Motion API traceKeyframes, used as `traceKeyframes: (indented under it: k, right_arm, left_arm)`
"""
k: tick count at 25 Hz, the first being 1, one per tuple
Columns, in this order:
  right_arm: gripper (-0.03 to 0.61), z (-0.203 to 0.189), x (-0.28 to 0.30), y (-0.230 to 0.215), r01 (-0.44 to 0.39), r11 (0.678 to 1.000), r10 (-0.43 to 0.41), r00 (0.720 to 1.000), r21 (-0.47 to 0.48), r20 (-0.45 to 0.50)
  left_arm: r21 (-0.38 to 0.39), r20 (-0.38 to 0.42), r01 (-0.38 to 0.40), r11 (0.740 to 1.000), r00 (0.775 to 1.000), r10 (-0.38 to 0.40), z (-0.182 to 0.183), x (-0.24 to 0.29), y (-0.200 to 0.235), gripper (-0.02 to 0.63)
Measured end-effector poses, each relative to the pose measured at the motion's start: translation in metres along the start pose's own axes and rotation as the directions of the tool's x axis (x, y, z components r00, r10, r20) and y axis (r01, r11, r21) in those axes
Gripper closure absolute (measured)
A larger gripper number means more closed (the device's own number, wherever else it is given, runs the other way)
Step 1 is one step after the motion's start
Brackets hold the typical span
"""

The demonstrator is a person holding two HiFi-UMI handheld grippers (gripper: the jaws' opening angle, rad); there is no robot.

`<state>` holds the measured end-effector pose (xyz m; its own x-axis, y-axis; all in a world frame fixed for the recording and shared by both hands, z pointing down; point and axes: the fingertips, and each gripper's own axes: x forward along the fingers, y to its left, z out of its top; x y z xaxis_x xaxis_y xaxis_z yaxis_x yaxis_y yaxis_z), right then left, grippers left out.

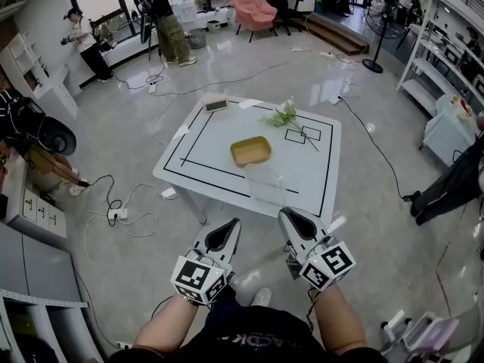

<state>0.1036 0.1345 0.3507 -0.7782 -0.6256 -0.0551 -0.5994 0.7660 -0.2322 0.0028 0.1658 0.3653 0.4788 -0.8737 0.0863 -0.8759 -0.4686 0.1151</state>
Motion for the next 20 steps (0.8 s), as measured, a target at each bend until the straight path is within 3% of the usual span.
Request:
traceKeyframes:
  k: [20]
  right_arm:
    - [0.545,0.001,-0.005,0.015,-0.014,1.000,0.014,1.000,-0.012,0.002]
  left_arm:
    - [0.006,0.012,0.003,1.000,1.000,-0.003,0.003,-0.013,-0.007,0.609]
